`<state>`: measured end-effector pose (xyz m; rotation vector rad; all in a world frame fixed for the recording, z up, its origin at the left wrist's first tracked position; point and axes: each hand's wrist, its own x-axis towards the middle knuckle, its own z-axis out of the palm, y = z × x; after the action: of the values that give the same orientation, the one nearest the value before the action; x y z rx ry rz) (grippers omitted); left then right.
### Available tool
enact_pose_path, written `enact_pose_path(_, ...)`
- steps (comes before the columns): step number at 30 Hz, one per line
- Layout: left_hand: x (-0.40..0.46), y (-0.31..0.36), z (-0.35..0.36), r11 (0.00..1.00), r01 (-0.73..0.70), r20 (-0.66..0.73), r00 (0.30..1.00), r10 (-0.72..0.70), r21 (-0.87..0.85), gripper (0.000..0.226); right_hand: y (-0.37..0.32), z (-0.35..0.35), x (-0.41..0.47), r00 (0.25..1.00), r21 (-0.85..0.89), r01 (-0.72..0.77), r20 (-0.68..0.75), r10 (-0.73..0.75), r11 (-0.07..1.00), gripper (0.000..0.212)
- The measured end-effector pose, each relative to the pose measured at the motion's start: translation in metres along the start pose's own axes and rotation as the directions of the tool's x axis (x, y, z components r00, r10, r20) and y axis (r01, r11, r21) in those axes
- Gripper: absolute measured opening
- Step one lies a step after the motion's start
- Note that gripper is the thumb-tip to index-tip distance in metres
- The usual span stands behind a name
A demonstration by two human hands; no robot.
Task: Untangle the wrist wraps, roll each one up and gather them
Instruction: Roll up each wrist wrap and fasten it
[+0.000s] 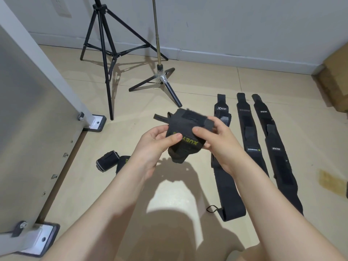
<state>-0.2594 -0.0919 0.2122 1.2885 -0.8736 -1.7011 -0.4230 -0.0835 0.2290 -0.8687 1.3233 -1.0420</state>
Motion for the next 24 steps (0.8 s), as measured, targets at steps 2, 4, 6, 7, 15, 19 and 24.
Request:
enact_pose_path(2,0.0,-0.002,0.0,0.999,-0.033,-0.029,0.999,0.034,0.028,0.035,-0.001,-0.001,0.002,0.993,0.093,-0.121,0.014,0.12,0.988,0.007)
enact_pose_path(4,0.0,-0.003,0.001,0.996,-0.05,-0.049,0.997,0.054,0.067,0.027,0.001,0.001,0.003,0.975,0.141,-0.222,0.032,0.22,0.965,0.007)
enact_pose_path(6,0.0,-0.004,0.002,0.995,-0.055,-0.065,0.996,0.06,0.082,0.025,0.001,0.002,0.003,0.955,0.194,-0.295,0.031,0.294,0.936,0.013)
enact_pose_path(7,0.0,-0.004,0.003,0.997,-0.047,-0.068,0.996,0.051,0.061,0.026,0.001,0.002,0.004,0.946,0.219,-0.32,0.03,0.322,0.922,0.015)
enact_pose_path(15,0.0,-0.006,0.007,0.998,0.065,0.055,0.996,-0.064,-0.011,0.023,0.007,0.0,0.004,0.842,0.288,-0.539,0.202,0.5,0.791,0.036)
enact_pose_path(19,0.001,-0.008,0.006,0.996,0.085,-0.07,0.994,-0.083,0.019,0.013,0.014,0.002,0.006,0.966,0.026,-0.255,-0.037,0.256,0.967,0.033)
enact_pose_path(24,-0.002,-0.005,0.008,0.998,0.057,-0.126,0.99,-0.056,0.006,0.012,0.02,0.007,0.004,0.99,-0.302,0.13,0.087,-0.108,0.945,0.042)
